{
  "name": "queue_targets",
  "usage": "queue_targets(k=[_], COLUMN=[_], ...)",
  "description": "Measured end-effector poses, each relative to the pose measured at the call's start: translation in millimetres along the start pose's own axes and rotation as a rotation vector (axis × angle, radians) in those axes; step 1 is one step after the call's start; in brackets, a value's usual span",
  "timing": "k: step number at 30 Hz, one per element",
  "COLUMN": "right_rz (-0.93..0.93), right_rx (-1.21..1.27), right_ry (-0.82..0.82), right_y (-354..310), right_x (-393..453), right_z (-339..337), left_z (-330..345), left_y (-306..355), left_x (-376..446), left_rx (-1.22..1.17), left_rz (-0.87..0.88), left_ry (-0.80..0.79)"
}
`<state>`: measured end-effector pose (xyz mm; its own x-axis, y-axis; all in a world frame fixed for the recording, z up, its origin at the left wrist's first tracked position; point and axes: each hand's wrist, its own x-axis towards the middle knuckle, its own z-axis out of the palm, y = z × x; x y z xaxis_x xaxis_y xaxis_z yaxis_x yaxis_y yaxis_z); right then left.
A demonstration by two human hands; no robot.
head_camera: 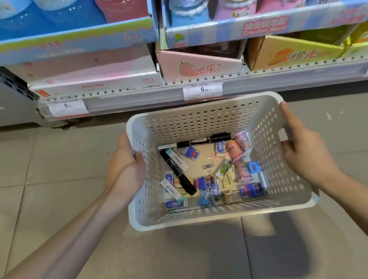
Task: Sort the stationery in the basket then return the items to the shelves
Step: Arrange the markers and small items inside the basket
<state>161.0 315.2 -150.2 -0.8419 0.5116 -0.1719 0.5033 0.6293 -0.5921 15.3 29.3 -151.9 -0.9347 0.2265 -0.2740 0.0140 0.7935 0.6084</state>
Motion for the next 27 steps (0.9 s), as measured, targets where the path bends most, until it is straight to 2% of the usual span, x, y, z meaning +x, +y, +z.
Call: queue_targets(k=[10, 13, 15, 17, 19, 23, 27], right_rz=[0.021, -0.159, -0.298, -0.394, -0.451, -0.585, -0.583], right_rx=[-0.012, -0.243, -0.280, -0.214, -0.211, -0.336, -0.509], right_ry=[0.044, 0.241, 0.284, 0.227, 0.100, -0.167, -0.286], right_y=[14, 5, -7, -21, -32, -43, -46], right_x=[-7, -7, -6, 2, 13, 35, 48], right_z=[-8, -10, -8, 1, 19, 59, 86], left_z=[16, 18, 19, 22, 22, 22, 23], left_y=[11, 10, 7, 5, 4, 5, 6], left_x=[-10, -9, -8, -7, -7, -9, -8], left_rx=[0.036, 0.035, 0.020, 0.015, 0.025, 0.070, 0.078], left_rz=[0.042, 0.045, 0.051, 0.060, 0.056, 0.069, 0.067], left_ry=[0.032, 0.035, 0.039, 0.041, 0.046, 0.066, 0.072])
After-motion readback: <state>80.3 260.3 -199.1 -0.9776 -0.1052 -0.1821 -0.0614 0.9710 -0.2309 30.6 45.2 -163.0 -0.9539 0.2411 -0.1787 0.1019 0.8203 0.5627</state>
